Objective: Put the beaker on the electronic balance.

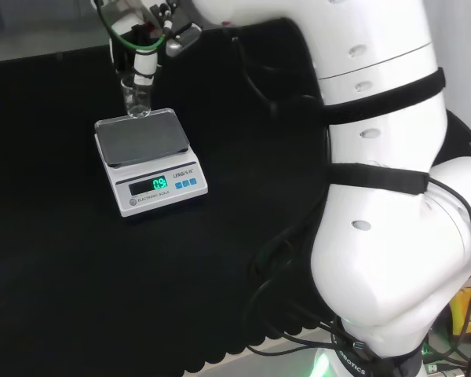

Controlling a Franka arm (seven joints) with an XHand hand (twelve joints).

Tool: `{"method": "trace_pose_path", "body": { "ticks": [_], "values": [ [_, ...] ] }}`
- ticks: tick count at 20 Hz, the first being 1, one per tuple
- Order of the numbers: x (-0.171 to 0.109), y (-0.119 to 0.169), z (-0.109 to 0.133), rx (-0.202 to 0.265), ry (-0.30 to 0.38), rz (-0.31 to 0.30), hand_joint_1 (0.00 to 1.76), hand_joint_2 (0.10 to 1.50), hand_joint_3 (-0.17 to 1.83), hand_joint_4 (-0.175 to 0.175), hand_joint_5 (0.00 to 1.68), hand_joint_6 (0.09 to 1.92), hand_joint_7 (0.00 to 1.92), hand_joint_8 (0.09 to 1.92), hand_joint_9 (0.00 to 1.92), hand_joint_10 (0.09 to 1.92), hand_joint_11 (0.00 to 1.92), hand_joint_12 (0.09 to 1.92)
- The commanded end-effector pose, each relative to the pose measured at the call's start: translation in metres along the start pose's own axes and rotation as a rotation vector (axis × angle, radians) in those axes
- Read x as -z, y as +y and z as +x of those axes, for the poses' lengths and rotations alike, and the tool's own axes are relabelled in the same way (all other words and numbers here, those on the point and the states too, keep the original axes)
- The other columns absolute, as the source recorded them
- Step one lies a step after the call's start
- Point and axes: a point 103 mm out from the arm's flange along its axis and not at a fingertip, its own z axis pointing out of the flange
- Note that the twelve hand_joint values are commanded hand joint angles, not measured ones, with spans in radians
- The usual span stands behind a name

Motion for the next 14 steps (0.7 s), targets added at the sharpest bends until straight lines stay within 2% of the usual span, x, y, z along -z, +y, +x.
{"method": "trace_pose_path", "body": {
  "ticks": [1,7,14],
  "values": [
    [-0.022,0.028,0.027,0.051,-0.003,0.086,1.12,0.87,0.25,0.128,1.28,0.54,1.15,0.67,1.25,0.32,1.19,0.84],
    [-0.042,0.033,0.021,0.051,0.018,0.091,1.12,0.87,0.25,0.125,1.27,0.54,1.15,0.67,1.25,0.32,1.19,0.84],
    [-0.049,0.03,0.009,0.031,0.033,0.064,1.12,0.87,0.25,0.122,1.27,0.54,1.15,0.67,1.25,0.32,1.19,0.84]
  ]
}}
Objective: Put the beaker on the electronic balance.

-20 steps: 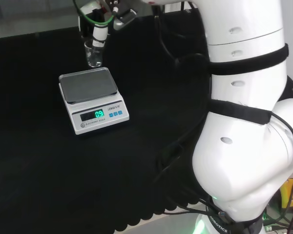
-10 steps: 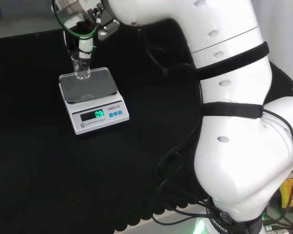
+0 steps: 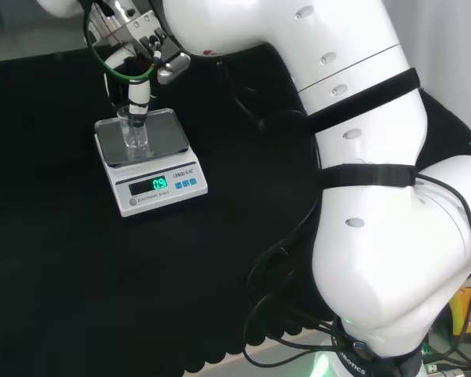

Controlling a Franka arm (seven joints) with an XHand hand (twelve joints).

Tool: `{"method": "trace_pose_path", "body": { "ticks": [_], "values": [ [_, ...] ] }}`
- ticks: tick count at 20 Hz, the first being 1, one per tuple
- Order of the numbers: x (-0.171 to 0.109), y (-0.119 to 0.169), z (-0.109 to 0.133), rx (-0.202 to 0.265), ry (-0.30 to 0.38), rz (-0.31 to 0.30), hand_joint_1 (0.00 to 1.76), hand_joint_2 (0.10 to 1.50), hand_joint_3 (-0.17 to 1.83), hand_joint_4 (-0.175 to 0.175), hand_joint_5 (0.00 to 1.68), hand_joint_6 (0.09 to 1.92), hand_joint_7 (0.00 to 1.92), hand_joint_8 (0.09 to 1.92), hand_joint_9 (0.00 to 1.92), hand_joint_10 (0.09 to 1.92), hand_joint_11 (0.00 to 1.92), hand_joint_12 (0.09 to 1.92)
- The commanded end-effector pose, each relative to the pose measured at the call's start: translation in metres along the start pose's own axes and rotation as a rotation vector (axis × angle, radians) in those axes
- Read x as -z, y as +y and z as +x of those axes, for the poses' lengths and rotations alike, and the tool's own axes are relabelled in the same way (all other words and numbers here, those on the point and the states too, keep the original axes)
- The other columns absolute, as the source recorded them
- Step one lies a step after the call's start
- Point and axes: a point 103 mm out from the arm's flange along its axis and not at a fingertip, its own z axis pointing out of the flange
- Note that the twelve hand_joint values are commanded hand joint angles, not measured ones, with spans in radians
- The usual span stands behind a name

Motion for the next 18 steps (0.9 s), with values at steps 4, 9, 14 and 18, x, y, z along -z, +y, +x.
{"method": "trace_pose_path", "body": {
  "ticks": [4,9,14,18],
  "values": [
    [-0.007,-0.004,-0.014,-0.036,0.011,-0.066,1.12,0.87,0.25,0.12,1.27,0.54,1.15,0.67,1.25,0.32,1.19,0.84],
    [-0.008,-0.004,-0.019,-0.057,0.015,-0.102,1.12,0.86,0.26,0.107,1.27,0.56,1.15,0.67,1.26,0.31,1.19,0.84],
    [-0.007,-0.002,-0.02,-0.083,0.011,-0.109,1.13,0.86,0.27,0.103,1.26,0.56,1.15,0.67,1.25,0.3,1.19,0.84],
    [-0.006,-0.001,-0.019,-0.083,0.01,-0.104,1.13,0.86,0.27,0.103,1.26,0.56,1.15,0.67,1.25,0.3,1.19,0.84]
  ]
}}
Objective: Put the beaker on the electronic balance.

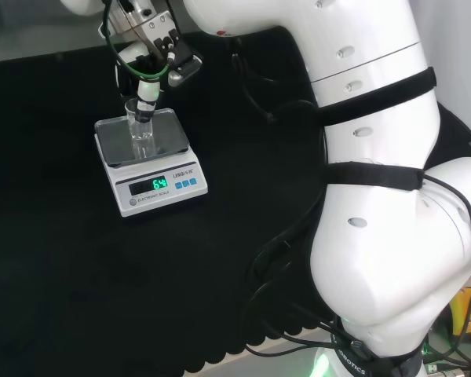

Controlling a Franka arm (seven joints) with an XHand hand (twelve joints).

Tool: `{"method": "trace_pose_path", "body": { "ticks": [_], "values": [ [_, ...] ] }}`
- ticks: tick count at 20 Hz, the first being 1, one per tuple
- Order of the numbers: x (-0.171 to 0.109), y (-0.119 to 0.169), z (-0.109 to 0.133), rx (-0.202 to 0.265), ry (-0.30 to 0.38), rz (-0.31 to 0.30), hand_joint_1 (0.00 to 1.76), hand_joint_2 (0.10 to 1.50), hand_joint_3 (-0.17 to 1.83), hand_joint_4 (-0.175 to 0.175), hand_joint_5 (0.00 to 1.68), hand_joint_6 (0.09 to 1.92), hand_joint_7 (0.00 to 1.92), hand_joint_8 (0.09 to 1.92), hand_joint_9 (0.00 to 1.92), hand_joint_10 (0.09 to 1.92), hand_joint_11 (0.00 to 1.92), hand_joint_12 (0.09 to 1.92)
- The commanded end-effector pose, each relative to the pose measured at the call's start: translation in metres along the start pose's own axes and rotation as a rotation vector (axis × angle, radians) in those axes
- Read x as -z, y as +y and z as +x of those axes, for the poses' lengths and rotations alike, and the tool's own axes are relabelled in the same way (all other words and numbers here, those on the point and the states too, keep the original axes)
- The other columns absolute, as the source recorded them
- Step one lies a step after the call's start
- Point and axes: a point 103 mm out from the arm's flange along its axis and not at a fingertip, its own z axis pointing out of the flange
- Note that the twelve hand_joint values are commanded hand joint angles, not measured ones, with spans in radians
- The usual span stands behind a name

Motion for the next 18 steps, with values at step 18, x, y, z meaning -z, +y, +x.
{"method": "trace_pose_path", "body": {
  "ticks": [18],
  "values": [
    [-0.0044,0.0081,0.004,-0.012,-0.001,0.037,1.12,0.86,0.27,0.106,1.26,0.58,1.14,0.67,1.24,0.3,1.19,0.84]
  ]
}}
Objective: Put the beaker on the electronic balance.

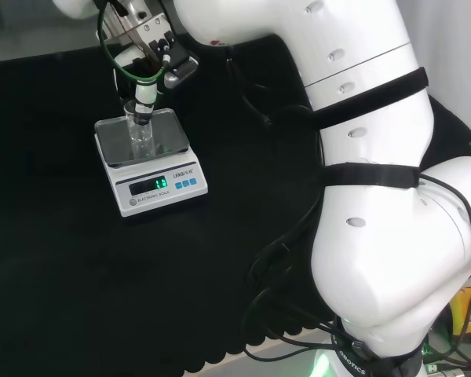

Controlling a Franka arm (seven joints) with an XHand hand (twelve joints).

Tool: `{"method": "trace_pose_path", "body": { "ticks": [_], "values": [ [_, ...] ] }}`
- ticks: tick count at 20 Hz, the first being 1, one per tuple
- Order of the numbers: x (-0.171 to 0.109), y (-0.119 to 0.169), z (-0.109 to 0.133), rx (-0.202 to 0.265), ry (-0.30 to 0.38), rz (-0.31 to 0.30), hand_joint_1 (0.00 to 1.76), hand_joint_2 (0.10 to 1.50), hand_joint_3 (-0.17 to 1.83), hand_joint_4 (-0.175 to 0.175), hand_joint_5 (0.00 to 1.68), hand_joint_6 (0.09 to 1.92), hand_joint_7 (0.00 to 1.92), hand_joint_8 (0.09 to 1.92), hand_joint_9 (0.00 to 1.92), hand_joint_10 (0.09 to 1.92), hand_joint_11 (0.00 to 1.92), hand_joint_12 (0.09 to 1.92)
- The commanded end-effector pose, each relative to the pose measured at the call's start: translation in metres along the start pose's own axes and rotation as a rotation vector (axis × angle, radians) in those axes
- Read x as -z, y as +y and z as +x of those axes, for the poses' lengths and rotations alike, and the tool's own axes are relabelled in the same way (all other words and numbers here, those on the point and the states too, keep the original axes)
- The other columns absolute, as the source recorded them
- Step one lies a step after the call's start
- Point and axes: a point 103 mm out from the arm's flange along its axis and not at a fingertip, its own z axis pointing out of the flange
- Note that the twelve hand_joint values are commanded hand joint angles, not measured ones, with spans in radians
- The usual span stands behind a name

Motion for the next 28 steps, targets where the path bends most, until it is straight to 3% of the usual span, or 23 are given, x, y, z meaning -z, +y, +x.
{"method": "trace_pose_path", "body": {
  "ticks": [1,5,8,10,11,13,16,18,19,25,28],
  "values": [
    [-0.002,0.001,0.001,0.002,0.012,0.004,1.12,0.86,0.27,0.114,1.25,0.58,1.13,0.67,1.24,0.3,1.18,0.84],
    [-0.009,0.001,0.003,-0.031,0.04,0.012,1.1,0.87,0.27,0.16,1.23,0.61,1.1,0.7,1.22,0.3,1.17,0.85],
    [-0.016,0.0,0.0,-0.047,0.086,0.015,1.09,0.9,0.22,0.174,1.19,0.67,1.05,0.76,1.19,0.32,1.15,0.88],
    [-0.018,0.0,0.0,-0.066,0.1,0.024,1.02,0.8,0.28,0.018,1.08,0.69,0.99,0.82,1.15,0.37,1.12,0.9],
    [-0.017,-0.001,0.002,-0.079,0.103,0.032,1.0,0.75,0.35,-0.031,1.03,0.71,0.97,0.84,1.13,0.4,1.11,0.91],
    [-0.016,-0.001,0.003,-0.094,0.104,0.04,0.95,0.65,0.46,-0.071,0.87,0.79,0.89,0.88,1.07,0.45,1.08,0.93],
    [-0.013,-0.003,0.002,-0.109,0.117,0.041,0.88,0.59,0.49,-0.085,0.5,0.86,0.71,0.91,0.93,0.55,1.0,0.99],
    [-0.012,-0.004,0.001,-0.109,0.131,0.024,0.82,0.58,0.46,-0.09,0.34,0.77,0.58,0.93,0.82,0.64,0.93,1.05],
    [-0.01,-0.004,0.005,-0.146,0.125,0.023,0.8,0.58,0.45,-0.091,0.3,0.71,0.53,0.94,0.77,0.68,0.9,1.07],
    [-0.004,-0.007,0.007,-0.142,0.132,0.014,0.72,0.57,0.37,-0.086,0.25,0.52,0.42,0.93,0.61,0.78,0.78,1.16],
    [0.002,-0.018,0.0,-0.13,0.142,-0.057,0.64,0.57,0.3,-0.078,0.23,0.41,0.32,0.92,0.46,0.83,0.64,1.25]
  ]
}}
